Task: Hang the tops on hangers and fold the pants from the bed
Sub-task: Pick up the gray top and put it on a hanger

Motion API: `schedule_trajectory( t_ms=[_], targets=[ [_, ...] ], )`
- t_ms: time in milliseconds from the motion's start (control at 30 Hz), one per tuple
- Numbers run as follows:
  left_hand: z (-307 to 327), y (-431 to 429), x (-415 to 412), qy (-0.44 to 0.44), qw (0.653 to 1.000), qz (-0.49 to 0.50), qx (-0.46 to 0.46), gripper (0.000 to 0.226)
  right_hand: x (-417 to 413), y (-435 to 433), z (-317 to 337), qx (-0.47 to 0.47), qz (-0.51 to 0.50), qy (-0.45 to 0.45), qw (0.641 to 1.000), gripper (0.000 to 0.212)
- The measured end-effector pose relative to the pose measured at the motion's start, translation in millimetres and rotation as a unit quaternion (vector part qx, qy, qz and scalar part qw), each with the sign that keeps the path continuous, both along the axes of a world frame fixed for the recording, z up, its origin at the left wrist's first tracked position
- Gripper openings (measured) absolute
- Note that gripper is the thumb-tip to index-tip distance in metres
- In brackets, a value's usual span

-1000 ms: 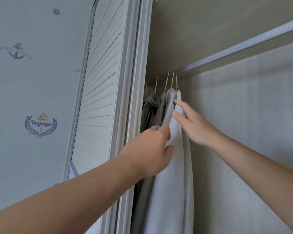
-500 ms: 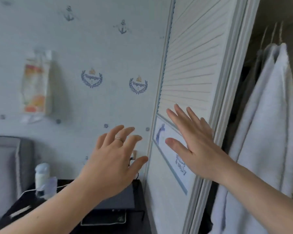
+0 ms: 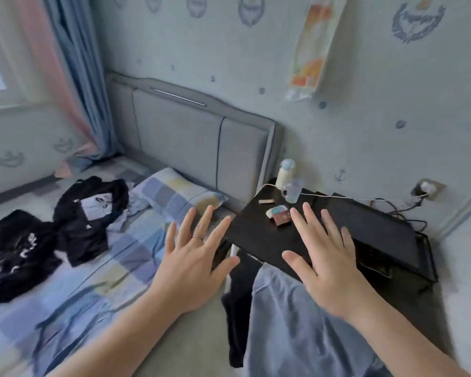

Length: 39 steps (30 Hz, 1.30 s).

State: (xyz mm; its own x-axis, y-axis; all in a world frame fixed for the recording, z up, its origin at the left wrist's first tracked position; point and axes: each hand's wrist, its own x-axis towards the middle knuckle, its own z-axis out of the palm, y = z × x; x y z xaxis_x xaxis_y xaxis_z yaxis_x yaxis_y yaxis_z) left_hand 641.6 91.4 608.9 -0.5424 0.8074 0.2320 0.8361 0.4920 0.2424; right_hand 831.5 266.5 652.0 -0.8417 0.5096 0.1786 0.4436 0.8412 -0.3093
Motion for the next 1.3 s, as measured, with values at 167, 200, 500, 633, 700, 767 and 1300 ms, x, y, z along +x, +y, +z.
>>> schedule_trajectory(
  t_ms=[167,200,500,633,700,767,1300],
  targets=[
    [-56,-100,-36,-0.057,0.991,0.11,-0.058,0.08,-75,-68,-61,-0.081,0.087,-0.03,0.992,0.071],
    [-65,-116,-42,-0.07,0.987,0.132,-0.063,0.079,-89,-79,-71,-0.095,0.104,-0.039,0.989,0.073],
    [-128,-199,-104,-0.163,0.944,0.276,-0.075,0.08,-218,-135,-125,-0.124,0.227,-0.122,0.958,0.073],
    [-145,-210,-151,-0.188,0.927,0.319,-0.063,0.085,-286,-144,-139,-0.136,0.275,-0.157,0.939,0.075],
    [-151,-213,-182,-0.201,0.918,0.338,-0.059,0.087,-324,-147,-146,-0.135,0.294,-0.173,0.93,0.076],
    [-153,-214,-217,-0.214,0.908,0.356,-0.058,0.082,-363,-148,-151,-0.135,0.311,-0.189,0.922,0.075],
    [-203,-257,-433,-0.257,0.839,0.476,-0.057,0.066,-628,-178,-206,-0.102,0.399,-0.236,0.88,0.07]
  ],
)
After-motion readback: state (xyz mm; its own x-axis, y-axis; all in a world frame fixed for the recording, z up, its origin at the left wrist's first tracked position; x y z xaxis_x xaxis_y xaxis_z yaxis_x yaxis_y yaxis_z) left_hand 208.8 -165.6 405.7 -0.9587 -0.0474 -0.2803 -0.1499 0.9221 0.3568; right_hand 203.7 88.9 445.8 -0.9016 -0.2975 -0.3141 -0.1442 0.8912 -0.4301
